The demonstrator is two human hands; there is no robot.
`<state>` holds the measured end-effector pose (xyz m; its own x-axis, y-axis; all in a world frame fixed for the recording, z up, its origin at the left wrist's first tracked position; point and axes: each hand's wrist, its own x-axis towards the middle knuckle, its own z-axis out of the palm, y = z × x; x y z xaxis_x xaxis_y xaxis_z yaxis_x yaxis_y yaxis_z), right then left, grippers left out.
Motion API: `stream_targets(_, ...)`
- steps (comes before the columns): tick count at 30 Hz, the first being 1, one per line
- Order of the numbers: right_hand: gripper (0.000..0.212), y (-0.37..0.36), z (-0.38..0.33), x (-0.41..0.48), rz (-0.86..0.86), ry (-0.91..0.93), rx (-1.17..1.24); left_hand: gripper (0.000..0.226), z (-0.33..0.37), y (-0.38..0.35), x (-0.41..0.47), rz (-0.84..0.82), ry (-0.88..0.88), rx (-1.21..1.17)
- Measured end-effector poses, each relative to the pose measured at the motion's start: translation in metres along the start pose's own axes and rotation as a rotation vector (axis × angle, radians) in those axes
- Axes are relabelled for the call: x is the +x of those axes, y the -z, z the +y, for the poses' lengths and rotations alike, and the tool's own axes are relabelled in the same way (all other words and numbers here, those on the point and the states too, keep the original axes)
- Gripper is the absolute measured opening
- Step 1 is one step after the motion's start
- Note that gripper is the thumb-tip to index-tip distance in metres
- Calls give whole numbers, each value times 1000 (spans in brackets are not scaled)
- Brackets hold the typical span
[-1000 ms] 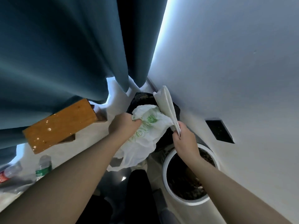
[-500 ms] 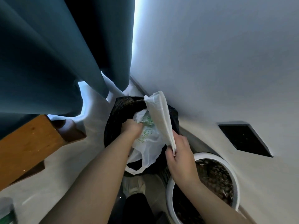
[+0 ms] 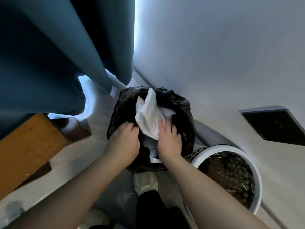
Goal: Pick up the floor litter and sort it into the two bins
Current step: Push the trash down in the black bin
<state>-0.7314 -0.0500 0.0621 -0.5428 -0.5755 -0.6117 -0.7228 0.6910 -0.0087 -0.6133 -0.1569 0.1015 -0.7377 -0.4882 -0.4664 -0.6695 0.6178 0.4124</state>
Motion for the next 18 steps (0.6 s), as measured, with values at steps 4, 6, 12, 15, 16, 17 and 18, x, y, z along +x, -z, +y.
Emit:
stream_targets(4,78,-24,-8,25,-153,37,-249,39,-30,0,-8,99,-132,333)
stream_targets(6,77,-34,-10,39,-212,56,-368,52,-44,-5,-8,90,-137,375)
stream_targets(12,92,-53,-8,57,-385,105,-412,65,-70,-21,-8,96,-218,427)
stream_targets(15,102,-49,-4,42,-362,184,-286,67,-70,-21,-8,71,-210,428)
stream_targets(16,97,-48,-3,38,-345,239,-254,68,-70,-21,-8,69,-209,427)
stream_targets(17,92,-48,-3,36,-347,292,-239,68,-70,-22,-8,64,-207,425)
stream_targets(18,86,-49,-4,37,-367,328,-244,69,-69,-23,-8,60,-207,423)
